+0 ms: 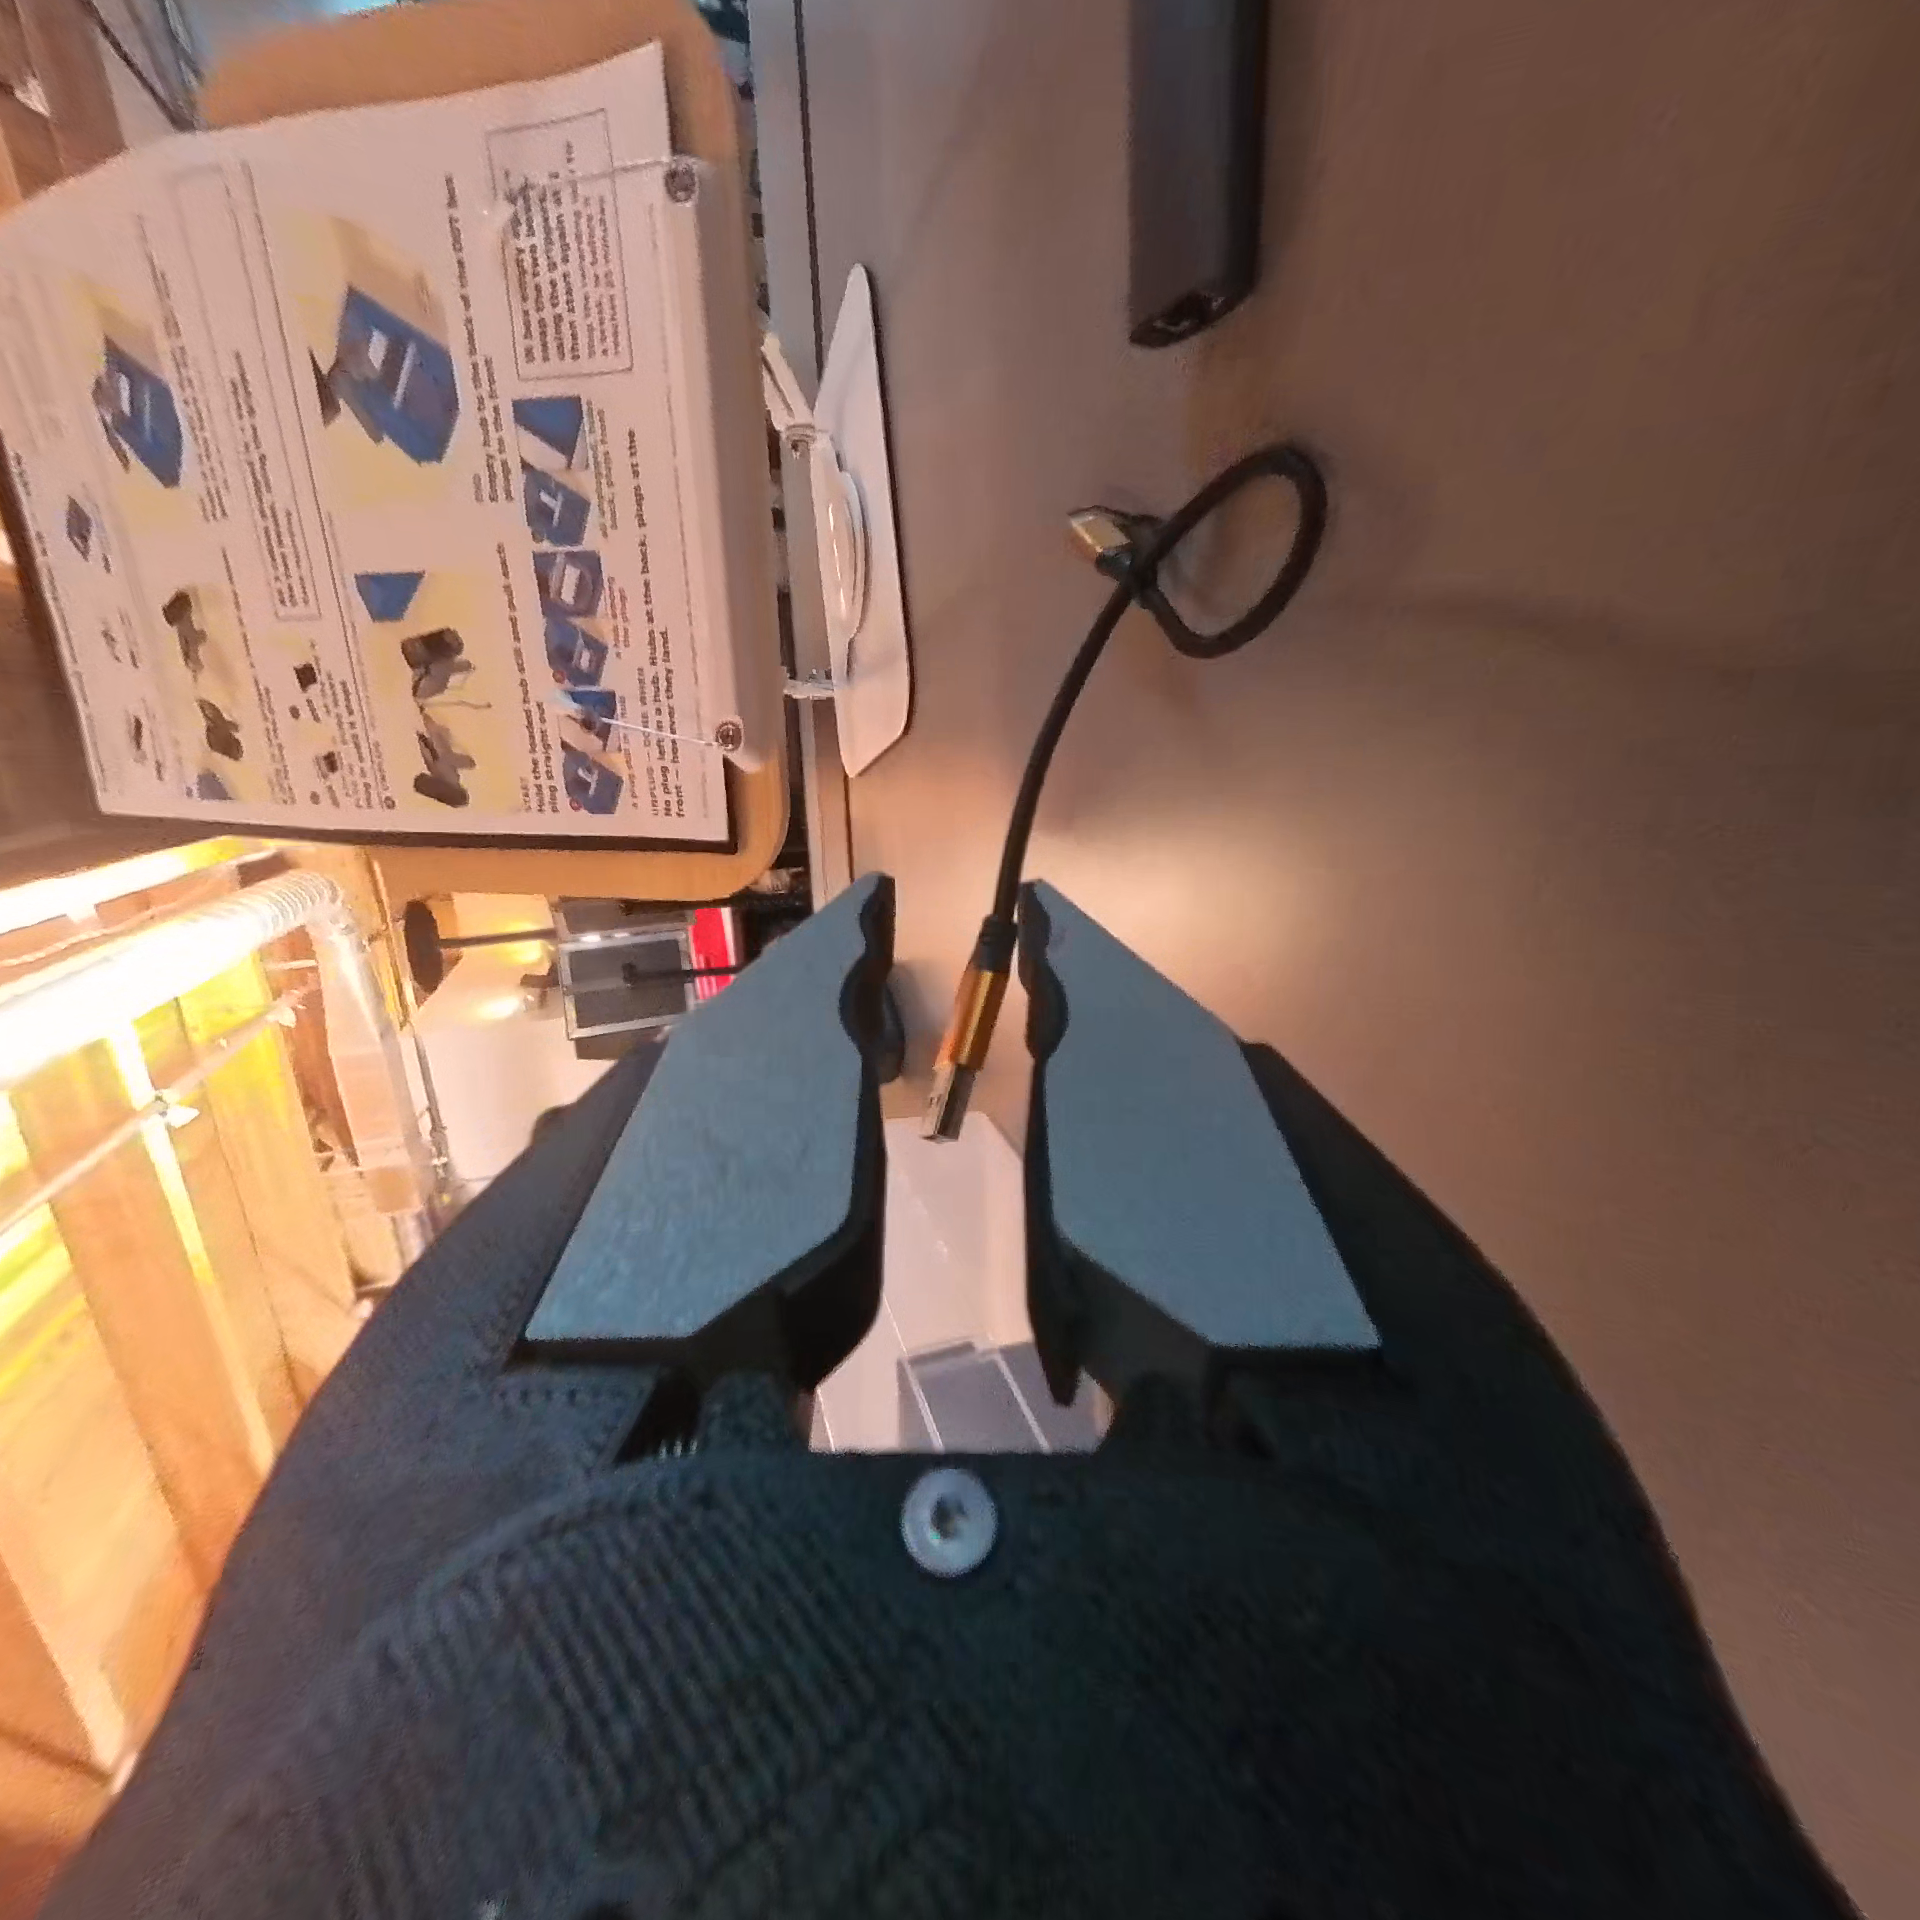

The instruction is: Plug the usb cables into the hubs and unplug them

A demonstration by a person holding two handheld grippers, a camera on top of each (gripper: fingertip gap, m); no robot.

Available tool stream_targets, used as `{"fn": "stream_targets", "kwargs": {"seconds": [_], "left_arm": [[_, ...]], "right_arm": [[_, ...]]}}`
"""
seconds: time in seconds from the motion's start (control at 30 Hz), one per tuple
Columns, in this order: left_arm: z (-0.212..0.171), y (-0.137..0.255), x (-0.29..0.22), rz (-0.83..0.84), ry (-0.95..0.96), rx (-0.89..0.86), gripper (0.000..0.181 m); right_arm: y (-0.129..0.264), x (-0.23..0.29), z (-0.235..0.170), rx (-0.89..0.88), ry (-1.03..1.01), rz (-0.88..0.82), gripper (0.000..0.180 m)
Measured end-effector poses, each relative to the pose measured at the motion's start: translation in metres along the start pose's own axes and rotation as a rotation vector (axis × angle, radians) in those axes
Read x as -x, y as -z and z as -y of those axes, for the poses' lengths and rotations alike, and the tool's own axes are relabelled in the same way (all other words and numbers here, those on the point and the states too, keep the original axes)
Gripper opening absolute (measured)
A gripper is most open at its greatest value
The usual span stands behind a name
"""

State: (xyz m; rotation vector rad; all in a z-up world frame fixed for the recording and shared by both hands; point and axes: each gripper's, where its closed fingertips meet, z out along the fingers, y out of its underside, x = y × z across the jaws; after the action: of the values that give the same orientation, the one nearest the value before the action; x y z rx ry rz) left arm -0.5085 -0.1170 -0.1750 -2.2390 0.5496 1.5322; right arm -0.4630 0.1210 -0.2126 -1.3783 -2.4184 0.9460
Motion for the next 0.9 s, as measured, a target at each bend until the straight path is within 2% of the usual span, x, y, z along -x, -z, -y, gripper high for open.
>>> {"fn": "stream_targets", "kwargs": {"seconds": [0.1, 0.13, 0.17, 0.23, 0.3, 0.37, 0.47, 0.57, 0.7, 0.9], "left_arm": [[0.006, 0.005, -0.001, -0.046, 0.11, -0.037, 0.036], [0.012, 0.008, -0.001, -0.072, 0.164, -0.065, 0.041], [0.017, 0.011, -0.001, -0.099, 0.229, -0.098, 0.047], [0.029, 0.019, -0.003, -0.185, 0.366, -0.166, 0.065], [0.034, 0.026, 0.002, -0.215, 0.454, -0.209, 0.073], [0.038, 0.03, 0.012, -0.204, 0.542, -0.251, 0.076], [0.056, 0.032, 0.028, -0.235, 0.754, -0.349, 0.07], [0.08, 0.028, 0.033, -0.332, 0.968, -0.463, 0.067], [0.108, 0.025, 0.015, -0.456, 0.989, -0.526, 0.068], [0.134, 0.006, -0.01, -0.398, 0.822, -0.456, 0.061]], "right_arm": [[-0.018, -0.003, -0.014, 0.077, -0.019, 0.012, 0.039], [-0.023, -0.006, -0.019, 0.105, -0.013, -0.004, 0.029], [-0.025, -0.008, -0.021, 0.117, 0.0, -0.023, 0.005], [-0.021, -0.004, -0.02, 0.13, 0.029, -0.034, 0.003], [-0.01, 0.004, -0.005, 0.068, 0.087, -0.059, 0.002], [0.006, 0.016, 0.015, -0.025, 0.157, -0.069, 0.002], [0.031, 0.045, 0.045, -0.193, 0.347, -0.081, 0.0], [0.047, 0.067, 0.06, -0.296, 0.529, -0.136, 0.0], [0.056, 0.088, 0.067, -0.365, 0.695, -0.206, 0.0], [0.07, 0.12, 0.07, -0.482, 0.789, -0.107, 0.0]]}}
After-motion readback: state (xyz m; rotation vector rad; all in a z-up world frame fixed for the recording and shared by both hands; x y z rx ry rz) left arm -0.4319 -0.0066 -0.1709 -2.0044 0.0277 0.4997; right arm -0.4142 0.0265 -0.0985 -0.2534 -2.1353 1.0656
